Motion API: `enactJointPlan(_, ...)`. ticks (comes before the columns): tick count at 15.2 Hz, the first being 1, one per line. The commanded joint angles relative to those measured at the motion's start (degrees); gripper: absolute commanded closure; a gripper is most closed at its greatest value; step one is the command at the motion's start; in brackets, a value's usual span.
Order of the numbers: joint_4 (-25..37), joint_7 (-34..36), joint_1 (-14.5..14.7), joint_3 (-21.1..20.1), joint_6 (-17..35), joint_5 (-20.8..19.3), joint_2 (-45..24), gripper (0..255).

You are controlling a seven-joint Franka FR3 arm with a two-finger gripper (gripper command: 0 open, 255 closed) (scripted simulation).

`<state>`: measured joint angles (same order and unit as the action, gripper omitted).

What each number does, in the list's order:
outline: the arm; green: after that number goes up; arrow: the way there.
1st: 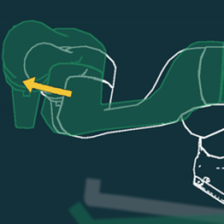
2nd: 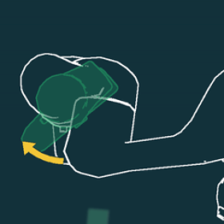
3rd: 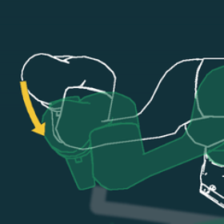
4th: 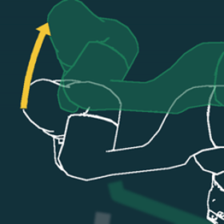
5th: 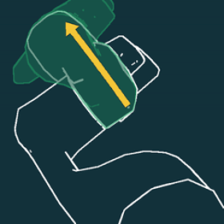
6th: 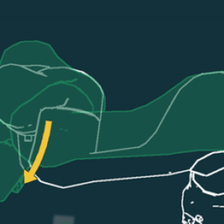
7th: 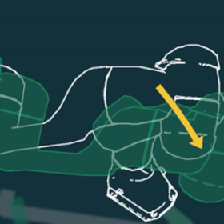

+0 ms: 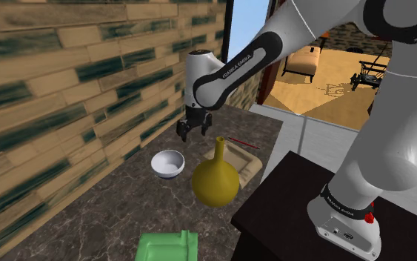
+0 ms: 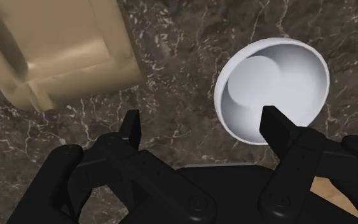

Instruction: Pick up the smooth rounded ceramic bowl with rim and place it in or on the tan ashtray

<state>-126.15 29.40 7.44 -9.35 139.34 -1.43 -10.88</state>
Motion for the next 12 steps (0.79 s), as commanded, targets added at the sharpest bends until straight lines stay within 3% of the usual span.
enactJointPlan(1,2.6,1.9,0.9,0.0,1.6,-1.5,-4.4,0)
enactJointPlan(5,9.9,4.9,3.1,0.8,3.0,-4.1,-13.5,0)
enactJointPlan(12,10.5,5.5,3.6,1.5,6.4,-5.0,-17.5,0)
